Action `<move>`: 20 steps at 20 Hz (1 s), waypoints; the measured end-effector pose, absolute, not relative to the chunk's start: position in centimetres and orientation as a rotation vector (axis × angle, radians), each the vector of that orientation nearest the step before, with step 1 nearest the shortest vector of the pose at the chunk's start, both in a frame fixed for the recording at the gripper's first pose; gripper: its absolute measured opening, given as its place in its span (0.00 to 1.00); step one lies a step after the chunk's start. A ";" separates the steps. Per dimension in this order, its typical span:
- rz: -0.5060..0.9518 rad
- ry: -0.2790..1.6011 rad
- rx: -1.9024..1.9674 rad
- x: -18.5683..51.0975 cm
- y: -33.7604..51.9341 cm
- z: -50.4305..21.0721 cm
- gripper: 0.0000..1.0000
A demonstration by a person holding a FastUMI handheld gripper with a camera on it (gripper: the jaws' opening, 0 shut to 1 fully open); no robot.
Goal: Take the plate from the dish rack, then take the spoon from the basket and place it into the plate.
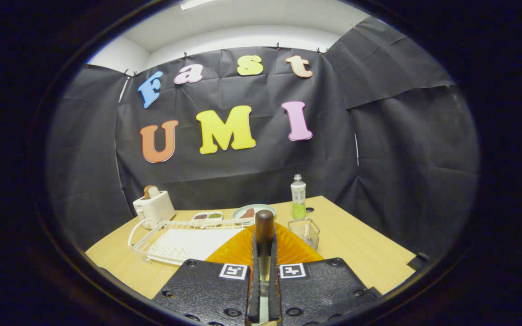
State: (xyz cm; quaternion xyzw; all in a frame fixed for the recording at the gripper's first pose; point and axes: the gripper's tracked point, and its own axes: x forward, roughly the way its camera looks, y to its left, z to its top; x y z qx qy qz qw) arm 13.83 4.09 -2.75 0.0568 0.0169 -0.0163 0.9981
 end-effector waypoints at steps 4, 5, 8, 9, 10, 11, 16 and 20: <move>-0.001 0.058 0.123 13.5 8.3 -7.4 0.13; 0.007 0.063 0.139 13.7 9.2 -8.2 0.13; 0.012 0.097 0.169 14.2 10.8 -10.5 0.14; 0.006 0.101 0.167 14.3 10.9 -10.9 0.14; -0.002 0.071 0.159 14.2 10.7 -10.5 0.14; -0.015 0.059 0.145 14.5 10.5 -10.6 0.15; -0.018 0.036 0.073 14.2 10.6 -10.4 0.19; -0.030 0.019 0.071 13.4 10.1 -9.6 0.42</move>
